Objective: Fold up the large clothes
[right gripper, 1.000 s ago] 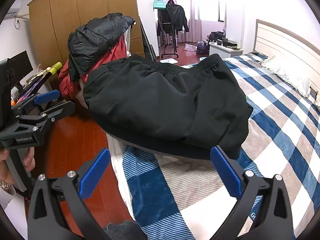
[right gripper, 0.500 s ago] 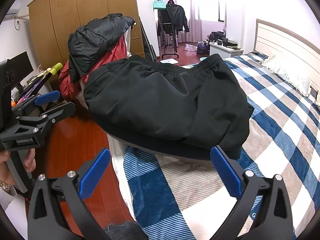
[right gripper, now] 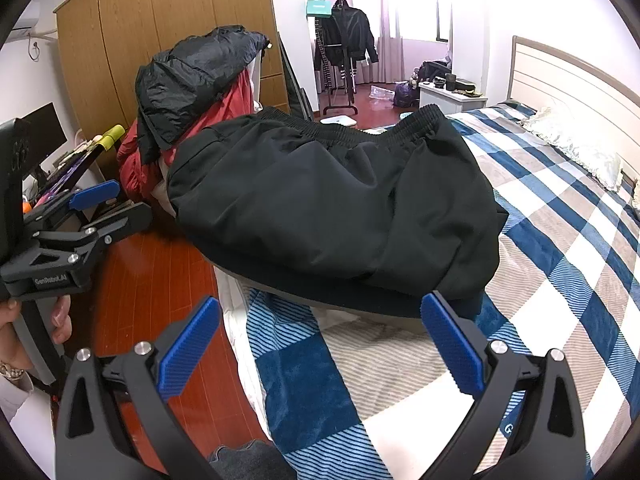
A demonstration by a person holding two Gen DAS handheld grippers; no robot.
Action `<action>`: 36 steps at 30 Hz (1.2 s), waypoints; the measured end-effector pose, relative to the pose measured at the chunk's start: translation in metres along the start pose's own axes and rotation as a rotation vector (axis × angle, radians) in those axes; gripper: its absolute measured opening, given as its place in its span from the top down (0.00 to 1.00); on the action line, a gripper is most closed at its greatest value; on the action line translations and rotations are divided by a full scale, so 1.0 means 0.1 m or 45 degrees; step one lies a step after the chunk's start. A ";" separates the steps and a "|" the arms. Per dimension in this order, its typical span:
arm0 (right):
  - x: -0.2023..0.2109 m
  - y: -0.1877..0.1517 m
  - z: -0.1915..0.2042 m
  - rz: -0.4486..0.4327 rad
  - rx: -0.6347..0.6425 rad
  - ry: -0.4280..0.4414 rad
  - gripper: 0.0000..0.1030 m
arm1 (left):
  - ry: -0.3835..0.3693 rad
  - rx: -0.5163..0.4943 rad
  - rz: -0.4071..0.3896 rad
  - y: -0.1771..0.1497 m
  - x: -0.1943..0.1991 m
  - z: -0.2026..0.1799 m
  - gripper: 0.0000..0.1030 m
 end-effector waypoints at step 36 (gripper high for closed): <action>-0.05 -0.11 0.00 0.019 -0.012 0.001 0.04 | -0.024 0.108 0.015 -0.11 -0.10 0.10 0.06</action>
Point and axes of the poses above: each gripper's, at about its wrist camera, not at the fingertips, and x roughly against the way its jaws point, z to its left, y to its top, the point moved 8 cm from there along -x, roughly the way its jaws point, and after that the axes turned 6 degrees about -z, right-handed, at the moved point
